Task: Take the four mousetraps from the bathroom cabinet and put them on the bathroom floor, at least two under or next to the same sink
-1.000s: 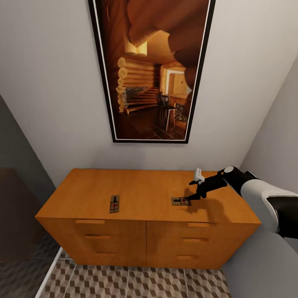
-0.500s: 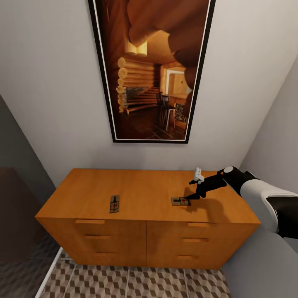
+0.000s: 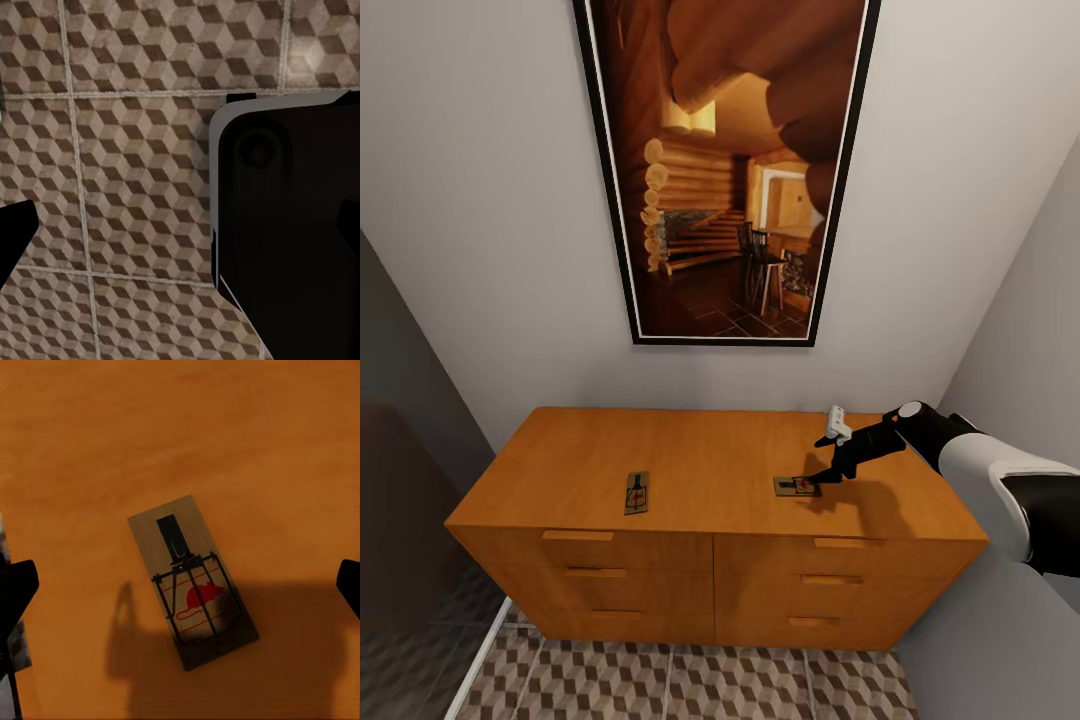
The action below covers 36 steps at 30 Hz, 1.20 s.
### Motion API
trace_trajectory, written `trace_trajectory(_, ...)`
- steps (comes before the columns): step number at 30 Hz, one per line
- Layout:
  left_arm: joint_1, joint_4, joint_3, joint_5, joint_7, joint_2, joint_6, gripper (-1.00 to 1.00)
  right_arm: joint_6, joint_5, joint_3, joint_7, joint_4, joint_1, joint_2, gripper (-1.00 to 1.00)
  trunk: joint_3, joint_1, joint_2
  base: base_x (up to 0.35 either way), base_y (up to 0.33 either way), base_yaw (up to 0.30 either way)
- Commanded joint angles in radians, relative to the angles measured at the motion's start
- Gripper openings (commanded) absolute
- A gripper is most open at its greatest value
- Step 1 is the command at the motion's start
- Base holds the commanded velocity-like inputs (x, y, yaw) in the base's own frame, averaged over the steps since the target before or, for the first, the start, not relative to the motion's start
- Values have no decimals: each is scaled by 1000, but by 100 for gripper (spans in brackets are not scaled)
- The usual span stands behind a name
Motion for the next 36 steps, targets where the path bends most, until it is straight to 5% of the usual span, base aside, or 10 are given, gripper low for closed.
trace_trajectory(1,-2,4,-9,8,0,-1,-6,100,-10,-2,8,7,0,-1,1,100,-2,1,-2,0,0,0)
trace_trajectory(12,-2,4,-9,8,0,-1,-6,100,-9,-1,7,101,-2,-1,3,100,-2,1,-2,0,0,0)
trace_trajectory(36,-2,4,-9,8,0,-1,-6,100,-9,-1,7,113,0,-1,3,100,-2,1,-2,12,5,0)
